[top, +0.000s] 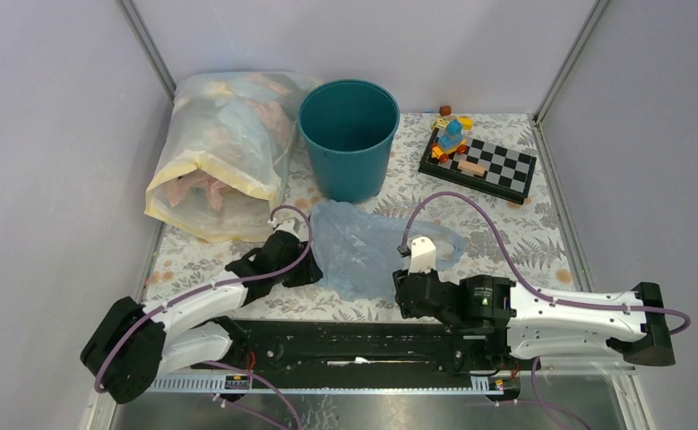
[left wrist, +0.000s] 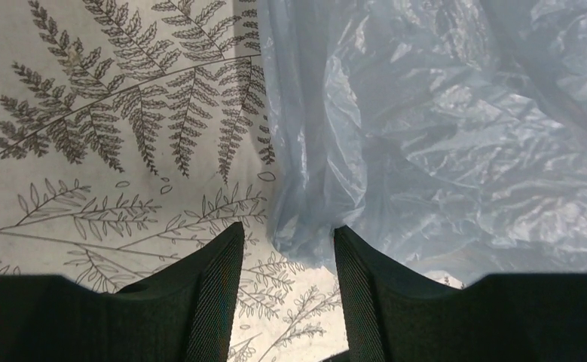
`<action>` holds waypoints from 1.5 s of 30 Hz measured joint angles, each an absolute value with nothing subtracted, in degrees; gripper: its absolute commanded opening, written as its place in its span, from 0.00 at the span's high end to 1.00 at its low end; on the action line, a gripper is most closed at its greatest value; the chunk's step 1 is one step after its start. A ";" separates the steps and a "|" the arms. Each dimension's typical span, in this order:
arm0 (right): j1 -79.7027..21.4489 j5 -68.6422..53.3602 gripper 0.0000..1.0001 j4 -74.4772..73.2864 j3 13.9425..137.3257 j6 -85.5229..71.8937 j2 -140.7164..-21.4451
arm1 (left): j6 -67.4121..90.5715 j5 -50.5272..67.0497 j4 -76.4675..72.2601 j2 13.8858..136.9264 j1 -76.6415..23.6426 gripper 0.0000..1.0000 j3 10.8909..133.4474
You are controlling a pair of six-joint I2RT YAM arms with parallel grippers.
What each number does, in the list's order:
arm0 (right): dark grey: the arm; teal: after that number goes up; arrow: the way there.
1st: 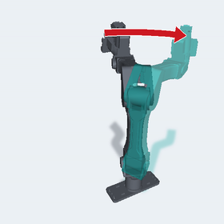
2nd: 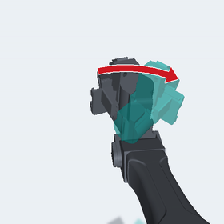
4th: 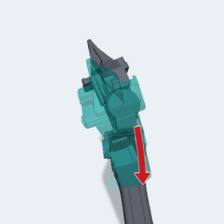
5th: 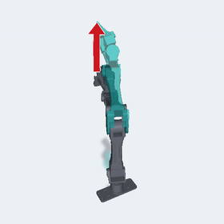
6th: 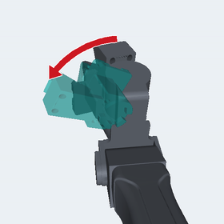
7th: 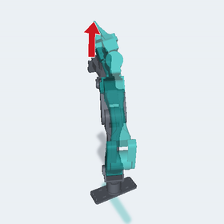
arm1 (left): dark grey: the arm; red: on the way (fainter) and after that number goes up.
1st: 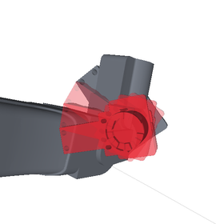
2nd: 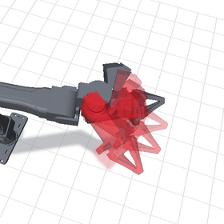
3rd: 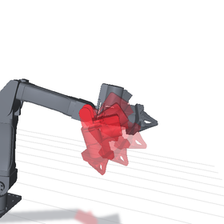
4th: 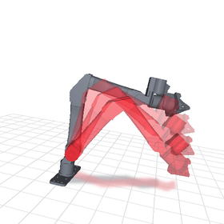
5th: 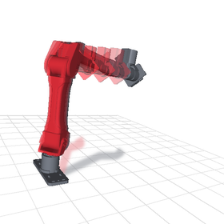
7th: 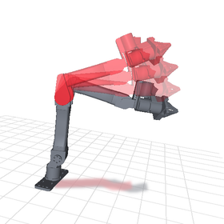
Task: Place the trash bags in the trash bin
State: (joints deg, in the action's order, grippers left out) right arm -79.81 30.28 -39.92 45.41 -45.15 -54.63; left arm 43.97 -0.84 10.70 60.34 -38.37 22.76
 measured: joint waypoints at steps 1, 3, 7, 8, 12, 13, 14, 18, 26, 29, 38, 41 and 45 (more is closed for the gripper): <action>-79.81 30.30 0.55 -39.90 45.28 -45.25 -54.57 | 43.86 -0.84 9.98 61.32 -38.37 0.51 22.76; -79.81 30.30 0.56 -39.88 44.91 -45.45 -54.48 | 43.77 -0.82 8.60 63.11 -38.37 0.57 22.76; -79.81 30.39 0.62 -40.03 43.90 -46.52 -54.46 | 43.40 -1.17 5.82 65.78 -38.37 0.80 22.76; -79.81 30.46 0.66 -40.12 43.66 -46.85 -54.41 | 43.18 -1.67 5.67 66.13 -38.37 0.86 22.76; -79.81 31.05 0.87 -41.80 42.98 -48.60 -53.06 | 42.98 -3.55 4.99 66.46 -38.35 1.00 22.72; -79.81 31.44 0.90 -42.39 42.98 -49.25 -52.45 | 42.94 -4.08 4.84 66.46 -38.22 1.00 22.72; -79.81 32.01 0.91 -42.94 42.98 -49.69 -51.99 | 42.94 -4.51 4.82 66.46 -37.95 1.00 22.72; -79.81 36.01 0.97 -49.45 43.72 -53.95 -50.17 | 42.87 -4.47 4.99 65.23 -33.10 1.00 22.35; -79.81 43.46 0.66 -57.36 47.00 -63.59 -42.65 | 42.30 3.46 5.10 53.71 -21.23 1.00 20.84; -79.81 43.33 0.36 -56.95 46.85 -60.82 -39.53 | 41.23 3.70 6.20 53.32 -20.05 1.00 20.84; -79.77 38.94 0.20 -50.19 47.68 -50.04 -44.18 | 40.29 6.11 8.12 54.08 -19.29 1.00 20.84; -77.73 38.37 0.21 -49.52 51.00 -46.63 -47.97 | 40.36 6.24 8.12 53.98 -19.29 1.00 20.84; -69.47 34.41 0.23 -45.60 54.54 -40.77 -51.24 | 40.38 5.96 8.12 54.02 -19.29 1.00 20.84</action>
State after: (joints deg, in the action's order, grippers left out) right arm -69.47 34.41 -45.60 54.54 -40.77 -51.24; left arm 40.38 5.96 8.12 54.02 -19.29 20.84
